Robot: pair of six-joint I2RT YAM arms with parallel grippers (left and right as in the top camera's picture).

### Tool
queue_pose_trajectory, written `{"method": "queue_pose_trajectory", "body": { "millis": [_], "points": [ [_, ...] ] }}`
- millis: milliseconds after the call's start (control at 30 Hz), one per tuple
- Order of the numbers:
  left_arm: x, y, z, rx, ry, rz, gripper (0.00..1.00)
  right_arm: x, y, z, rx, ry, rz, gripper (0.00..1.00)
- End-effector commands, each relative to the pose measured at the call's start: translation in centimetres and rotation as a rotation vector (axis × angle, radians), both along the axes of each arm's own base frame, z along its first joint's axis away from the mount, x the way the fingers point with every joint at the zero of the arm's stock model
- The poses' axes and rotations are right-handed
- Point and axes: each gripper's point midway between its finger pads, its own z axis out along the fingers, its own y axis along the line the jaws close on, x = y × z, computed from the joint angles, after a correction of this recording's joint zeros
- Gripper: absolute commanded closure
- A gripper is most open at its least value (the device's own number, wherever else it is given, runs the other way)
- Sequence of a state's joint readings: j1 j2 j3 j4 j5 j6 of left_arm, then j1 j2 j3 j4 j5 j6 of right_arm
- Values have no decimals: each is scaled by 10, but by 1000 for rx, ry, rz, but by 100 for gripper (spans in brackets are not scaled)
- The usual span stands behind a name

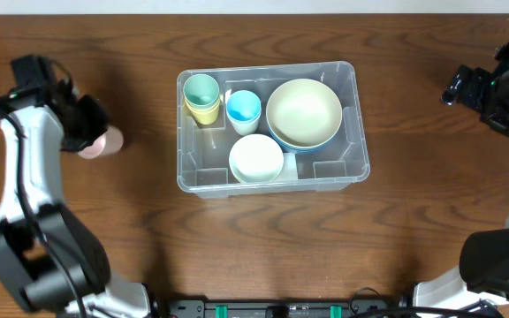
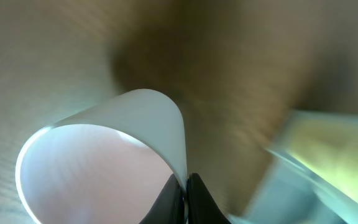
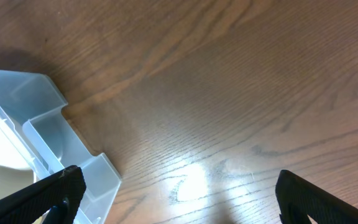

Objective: Pack container
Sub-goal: 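Carry the pink cup over the blue cup and lower it in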

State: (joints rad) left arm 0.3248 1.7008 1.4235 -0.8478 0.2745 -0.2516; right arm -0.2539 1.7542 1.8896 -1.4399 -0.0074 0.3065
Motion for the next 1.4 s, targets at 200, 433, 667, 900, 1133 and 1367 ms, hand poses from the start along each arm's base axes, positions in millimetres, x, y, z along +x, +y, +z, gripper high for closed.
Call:
{"method": "queue_pose_trajectory", "body": {
  "millis": [200,433,667,900,1133,1367],
  "points": [
    [-7,-57,131,216,-354,-201,94,1,-1,6,-1,-17,-12,1],
    [-20,-159,171,264,-534,-566,94,1,-1,6,-1,-17,-12,1],
    [-8,-252,165,294,-636,-834,94,1,-1,6,-1,-17,-12,1],
    [14,-287,125,285,-587,-898,94,1,-1,6,-1,-17,-12,1],
    [22,-291,75,279,-449,-926,94,1,-1,6,-1,-17,-12,1],
    [21,-289,46,281,-360,-940,94,1,-1,6,-1,-17,-12,1]
  ]
}}
